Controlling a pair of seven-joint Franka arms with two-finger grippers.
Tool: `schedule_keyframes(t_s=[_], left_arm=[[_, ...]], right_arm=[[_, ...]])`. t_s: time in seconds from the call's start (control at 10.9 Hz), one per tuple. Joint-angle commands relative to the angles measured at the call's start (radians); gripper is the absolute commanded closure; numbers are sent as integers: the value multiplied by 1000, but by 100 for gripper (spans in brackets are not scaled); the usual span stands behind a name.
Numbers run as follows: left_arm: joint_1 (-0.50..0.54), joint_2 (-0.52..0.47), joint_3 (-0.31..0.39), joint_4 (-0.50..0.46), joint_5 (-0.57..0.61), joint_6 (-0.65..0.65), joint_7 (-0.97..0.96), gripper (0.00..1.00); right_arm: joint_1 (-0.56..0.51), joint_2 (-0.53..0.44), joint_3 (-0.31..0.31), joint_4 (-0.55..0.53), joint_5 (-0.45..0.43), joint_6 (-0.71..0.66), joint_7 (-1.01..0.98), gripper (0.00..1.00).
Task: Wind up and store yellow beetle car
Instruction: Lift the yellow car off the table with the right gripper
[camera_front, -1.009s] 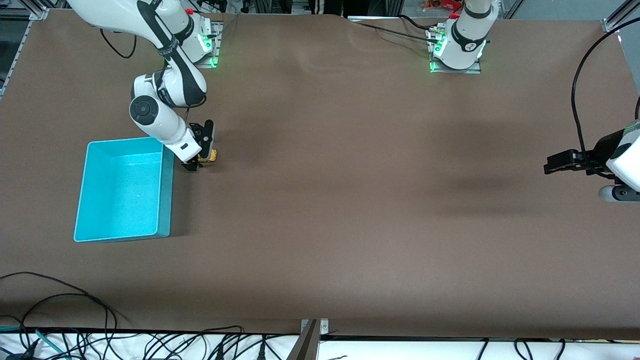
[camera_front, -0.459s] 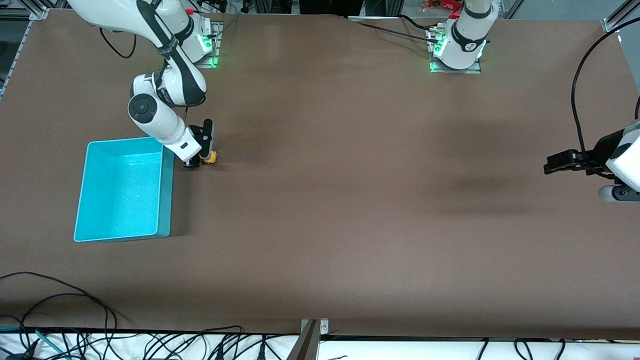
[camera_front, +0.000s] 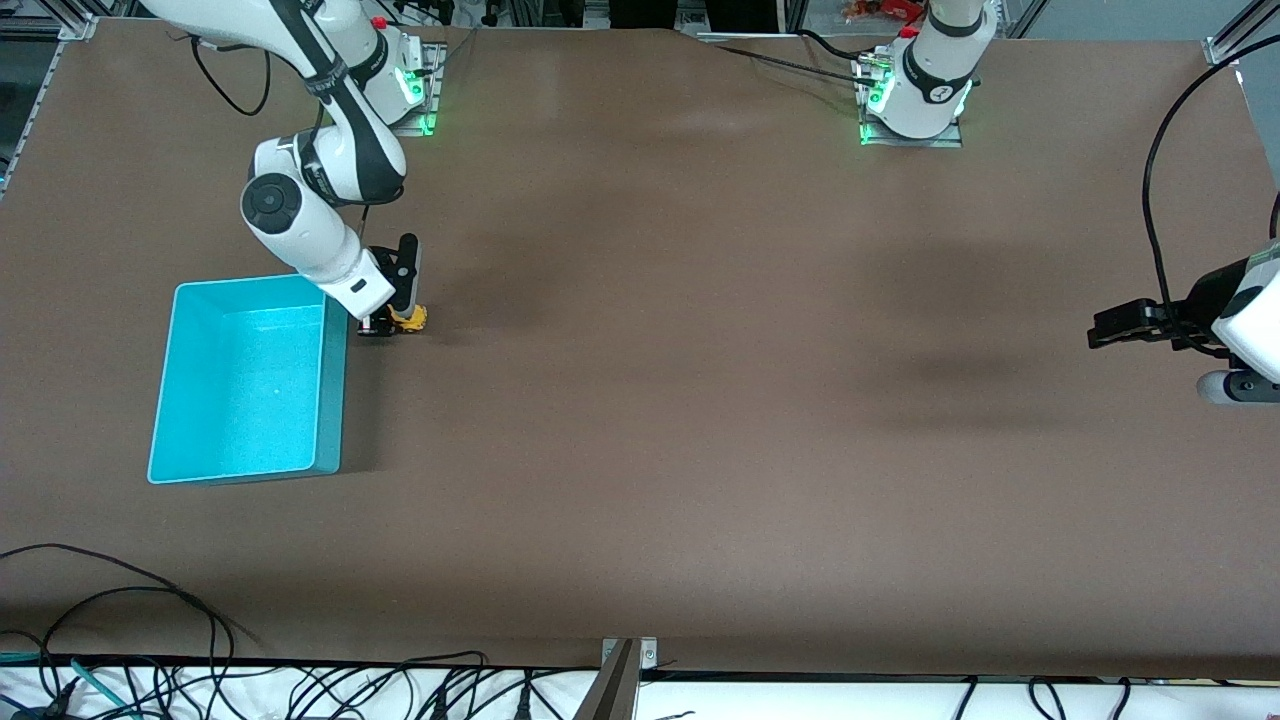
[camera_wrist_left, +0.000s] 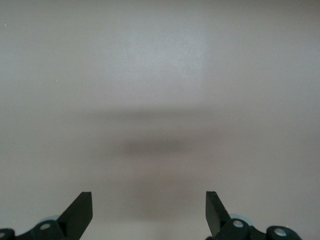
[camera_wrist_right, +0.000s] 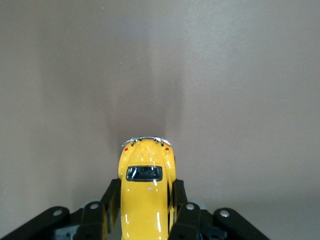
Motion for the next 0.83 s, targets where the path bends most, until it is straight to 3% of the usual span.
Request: schedule_keyframes(t_s=[0.0, 0.37, 0.73], left_arm=[[-3, -5, 4, 10, -18, -2, 18, 0], [-5, -5, 4, 10, -16, -2, 18, 0], [-5, -5, 4, 10, -16, -2, 18, 0]], right_arm=[[-5, -110, 8, -3, 9, -91, -12, 95], [-6, -168, 6, 85, 14, -278, -20, 95], [-32, -126, -15, 189, 12, -367, -131, 95]])
